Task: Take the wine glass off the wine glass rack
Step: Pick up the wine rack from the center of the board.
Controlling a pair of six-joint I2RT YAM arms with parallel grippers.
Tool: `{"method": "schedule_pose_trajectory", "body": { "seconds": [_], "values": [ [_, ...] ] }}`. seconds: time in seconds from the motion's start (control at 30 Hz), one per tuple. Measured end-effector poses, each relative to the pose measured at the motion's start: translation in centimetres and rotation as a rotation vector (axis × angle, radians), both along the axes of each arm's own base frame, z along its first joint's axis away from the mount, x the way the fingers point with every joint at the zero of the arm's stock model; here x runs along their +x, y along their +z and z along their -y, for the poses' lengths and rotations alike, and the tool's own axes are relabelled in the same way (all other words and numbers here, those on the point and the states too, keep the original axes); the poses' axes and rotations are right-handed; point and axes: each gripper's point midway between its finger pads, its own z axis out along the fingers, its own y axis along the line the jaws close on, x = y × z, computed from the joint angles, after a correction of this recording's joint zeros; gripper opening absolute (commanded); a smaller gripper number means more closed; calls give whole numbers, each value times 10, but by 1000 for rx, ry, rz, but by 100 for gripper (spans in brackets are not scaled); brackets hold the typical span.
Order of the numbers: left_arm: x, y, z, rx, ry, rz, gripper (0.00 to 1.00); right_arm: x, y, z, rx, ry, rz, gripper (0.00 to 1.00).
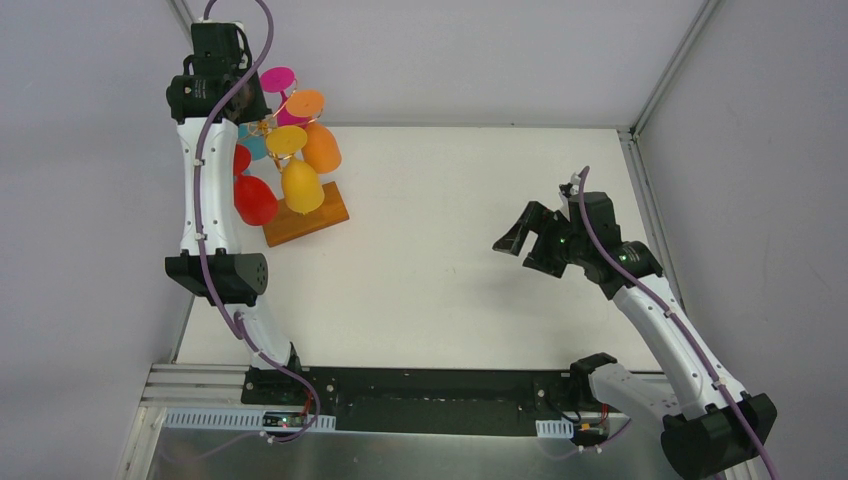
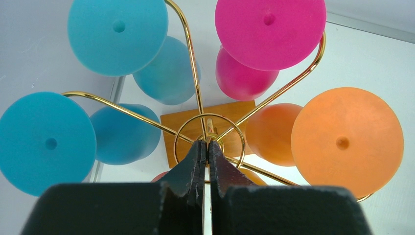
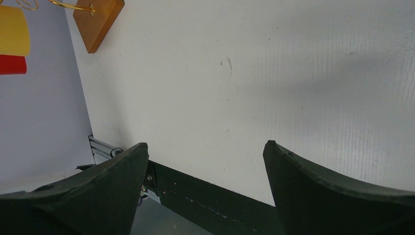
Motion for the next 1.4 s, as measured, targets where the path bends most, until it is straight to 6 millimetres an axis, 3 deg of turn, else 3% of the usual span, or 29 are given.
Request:
{"method": "schedule_pose_trajectory", "body": {
  "seconds": [0.4, 1.17, 1.4],
  "values": [
    [-1, 1, 3, -13, -15, 4, 0, -1, 0, -2, -1, 7, 0, 91],
    [-27, 9, 6, -44, -12, -43, 0, -3, -3, -7, -15, 21, -5, 91],
    [-25, 15, 6, -42, -7, -22, 0, -1, 2, -8, -26, 20, 5, 91]
  ]
}}
